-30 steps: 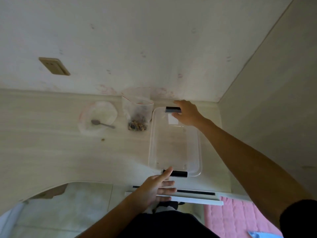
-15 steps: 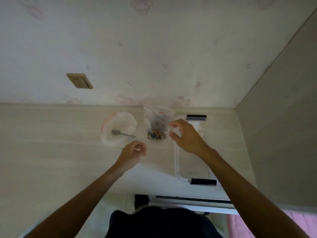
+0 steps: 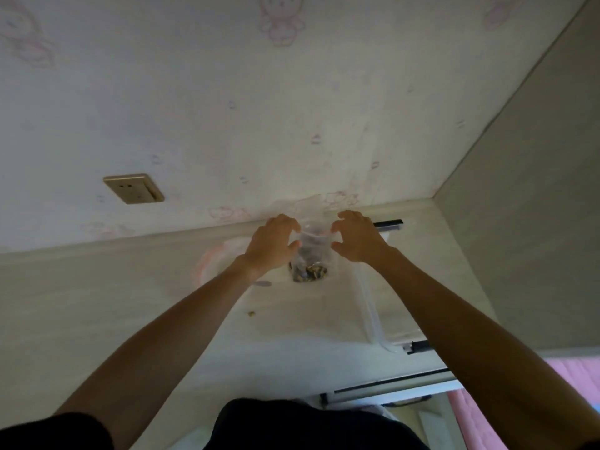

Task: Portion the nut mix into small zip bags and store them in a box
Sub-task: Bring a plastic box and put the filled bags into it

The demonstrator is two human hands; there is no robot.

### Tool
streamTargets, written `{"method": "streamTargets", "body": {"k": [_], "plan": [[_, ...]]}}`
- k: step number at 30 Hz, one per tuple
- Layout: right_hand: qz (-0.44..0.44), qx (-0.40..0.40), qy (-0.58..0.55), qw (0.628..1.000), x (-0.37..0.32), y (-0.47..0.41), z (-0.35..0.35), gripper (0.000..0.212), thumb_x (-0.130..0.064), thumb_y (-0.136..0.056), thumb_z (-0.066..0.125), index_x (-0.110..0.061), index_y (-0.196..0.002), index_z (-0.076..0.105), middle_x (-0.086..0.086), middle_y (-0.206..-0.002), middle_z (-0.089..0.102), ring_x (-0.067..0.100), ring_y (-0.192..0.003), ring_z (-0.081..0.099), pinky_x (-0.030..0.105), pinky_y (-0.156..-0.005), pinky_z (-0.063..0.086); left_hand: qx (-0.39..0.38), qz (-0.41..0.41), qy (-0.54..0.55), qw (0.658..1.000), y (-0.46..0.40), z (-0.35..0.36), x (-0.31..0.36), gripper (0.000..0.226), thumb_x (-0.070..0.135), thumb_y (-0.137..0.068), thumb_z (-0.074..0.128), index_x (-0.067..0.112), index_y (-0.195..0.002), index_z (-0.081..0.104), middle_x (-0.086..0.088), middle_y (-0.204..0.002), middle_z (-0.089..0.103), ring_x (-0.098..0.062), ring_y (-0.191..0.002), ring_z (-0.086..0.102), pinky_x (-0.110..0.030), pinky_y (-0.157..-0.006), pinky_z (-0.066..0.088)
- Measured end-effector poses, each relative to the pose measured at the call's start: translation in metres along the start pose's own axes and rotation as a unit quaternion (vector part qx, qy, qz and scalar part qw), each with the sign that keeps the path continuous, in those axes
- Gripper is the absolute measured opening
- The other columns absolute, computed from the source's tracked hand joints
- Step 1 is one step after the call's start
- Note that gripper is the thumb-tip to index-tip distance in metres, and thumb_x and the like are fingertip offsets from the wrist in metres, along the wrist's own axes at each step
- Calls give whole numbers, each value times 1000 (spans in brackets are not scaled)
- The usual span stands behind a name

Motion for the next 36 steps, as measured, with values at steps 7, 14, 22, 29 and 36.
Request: {"method": "streamTargets", "body": {"k": [7, 14, 22, 29, 36], "plan": [[-28, 2, -175, 984, -4, 44, -21, 21, -31, -96, 69, -12, -106, 69, 5, -117, 67, 21, -109, 61, 35, -103, 46, 52, -1, 117, 992, 45, -32, -10, 15, 36, -96, 73, 21, -96, 73, 10, -100, 74, -8, -96, 68, -30, -88, 54], [-71, 1, -285, 956, -17, 90, -22, 28, -39, -94, 69, -15, -106, 74, -3, -105, 72, 13, -99, 67, 26, -94, 50, 100, -39, 272, 956, 111, -33, -9, 18, 33, -82, 86, 35, -79, 68, 18, -81, 74, 1, -84, 69, -11, -79, 49], [-90, -81, -105, 987, -19, 106, 34, 30, -42, -97, 66, -17, -114, 67, 0, -120, 65, 18, -110, 60, 28, -96, 44, 67, -21, 269, 961, 138, 15, -11, 30, 31, -86, 84, 39, -100, 60, 19, -96, 69, -4, -90, 71, -24, -86, 59], [-109, -64, -182, 975, -55, 99, 35, 78, -49, -83, 80, -28, -148, 42, -3, -143, 57, 18, -126, 55, 30, -103, 43, 57, -192, 489, 849, 158, 49, -38, 40, 18, -82, 85, 12, -118, 70, 4, -105, 80, -12, -104, 74, -23, -93, 58], [-103, -102, -221, 964, -80, 85, 54, 22, -33, -91, 76, -12, -94, 73, -3, -85, 68, 19, -82, 65, 33, -76, 51, 119, -182, 511, 832, 172, 43, -33, 7, 5, -96, 71, 5, -97, 78, -8, -91, 80, -19, -91, 77, -24, -87, 58]]}}
Point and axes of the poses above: each hand's wrist, its own y-axis away from the middle knuckle, its own z-axis out of the palm, x = y × z, the point moved 10 cm from there along -y, towards the middle knuckle
